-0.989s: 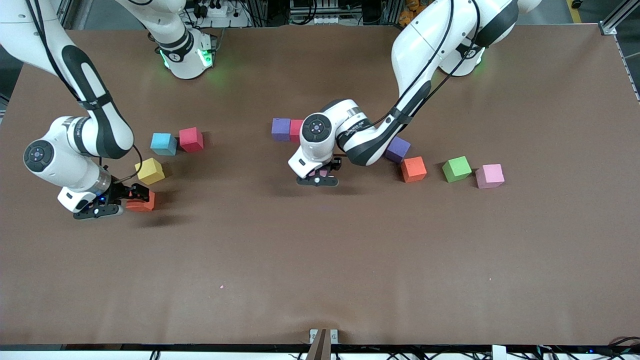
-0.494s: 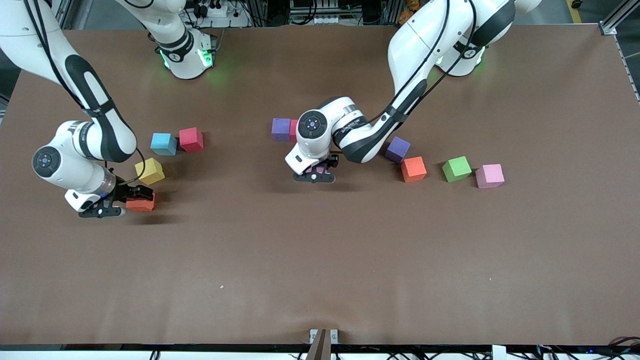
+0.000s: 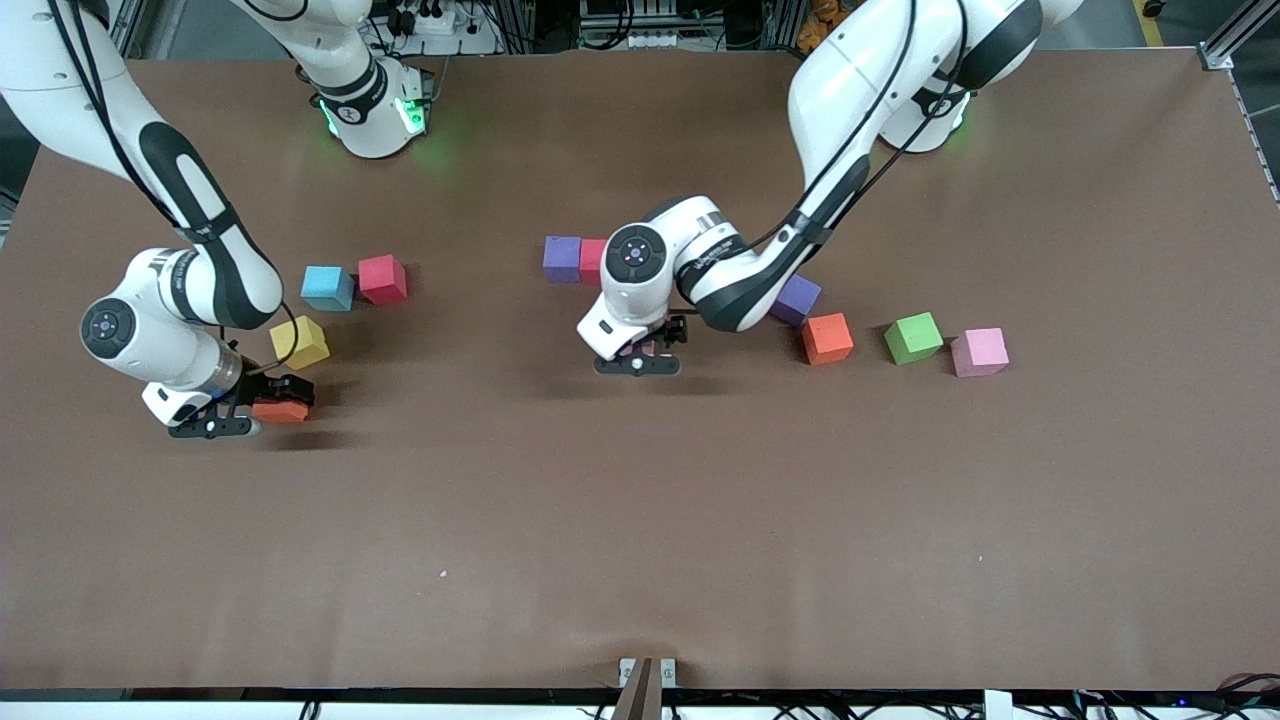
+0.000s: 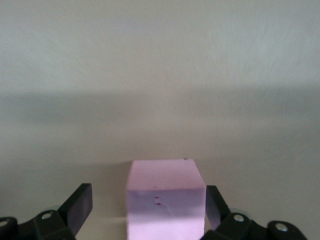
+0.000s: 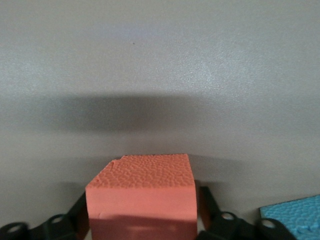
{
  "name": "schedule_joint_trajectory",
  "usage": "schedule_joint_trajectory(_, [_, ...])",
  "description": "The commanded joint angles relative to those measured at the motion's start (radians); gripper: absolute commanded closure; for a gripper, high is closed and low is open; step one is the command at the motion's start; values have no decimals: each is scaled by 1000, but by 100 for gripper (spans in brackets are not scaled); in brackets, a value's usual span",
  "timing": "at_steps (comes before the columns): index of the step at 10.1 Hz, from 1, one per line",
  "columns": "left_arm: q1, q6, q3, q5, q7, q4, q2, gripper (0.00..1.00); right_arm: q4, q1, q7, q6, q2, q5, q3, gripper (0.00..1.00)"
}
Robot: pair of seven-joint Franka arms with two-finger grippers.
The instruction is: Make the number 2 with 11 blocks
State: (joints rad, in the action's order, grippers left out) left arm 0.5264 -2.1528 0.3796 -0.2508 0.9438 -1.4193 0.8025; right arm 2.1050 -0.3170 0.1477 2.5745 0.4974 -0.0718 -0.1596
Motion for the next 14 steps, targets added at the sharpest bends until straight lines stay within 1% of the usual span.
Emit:
schedule_joint_trajectory(1, [-67, 71, -4, 24, 29, -30, -100, 0, -13, 1, -14, 1, 4, -5, -6, 45])
schedule_joint_trajectory(2, [-116, 71, 1, 24, 38, -49, -129, 0, -17, 3, -8, -5, -5, -8, -8, 49])
schedule_joint_trajectory(3, [-187, 71, 19, 31, 35, -90, -167, 0, -17, 3, 30, -5, -17, -43, -8, 52])
schedule_joint_trajectory(4, [-263, 68, 62, 35, 30, -158, -214, 0, -17, 3, 67, -5, -35, -83, -9, 56])
schedule_joint_trajectory(5, [-340, 67, 103, 35, 27, -226, -251, 0, -17, 4, 149, -10, -57, -148, -12, 57])
schedule_joint_trajectory(6, [-412, 67, 140, 35, 27, -301, -299, 0, -7, 4, 232, -11, -74, -163, -20, 56])
schedule_joint_trajectory(7, [-468, 62, 163, 35, 29, -387, -349, 0, -6, 16, 313, -19, -79, -163, -46, 56])
schedule_joint_trajectory(9, [-587, 25, 218, 57, 44, -543, -454, 0, -8, 38, 374, -72, -98, -164, -136, 57])
schedule_joint_trajectory(10, [-630, 19, 234, 82, 71, -602, -486, 0, -7, 85, 432, -73, -102, -164, -150, 57])
schedule_joint_trajectory(12, [-652, 11, 234, 90, 189, -673, -499, 0, -17, 224, 461, -73, -106, -163, -149, 57])
schedule_joint_trajectory(13, [-657, -16, 236, 91, 258, -706, -514, 0, -20, 287, 461, -60, -105, -163, -149, 57])
schedule_joint_trajectory(14, [-657, -53, 234, 96, 344, -737, -517, 0, -20, 324, 464, -34, -100, -160, -152, 56])
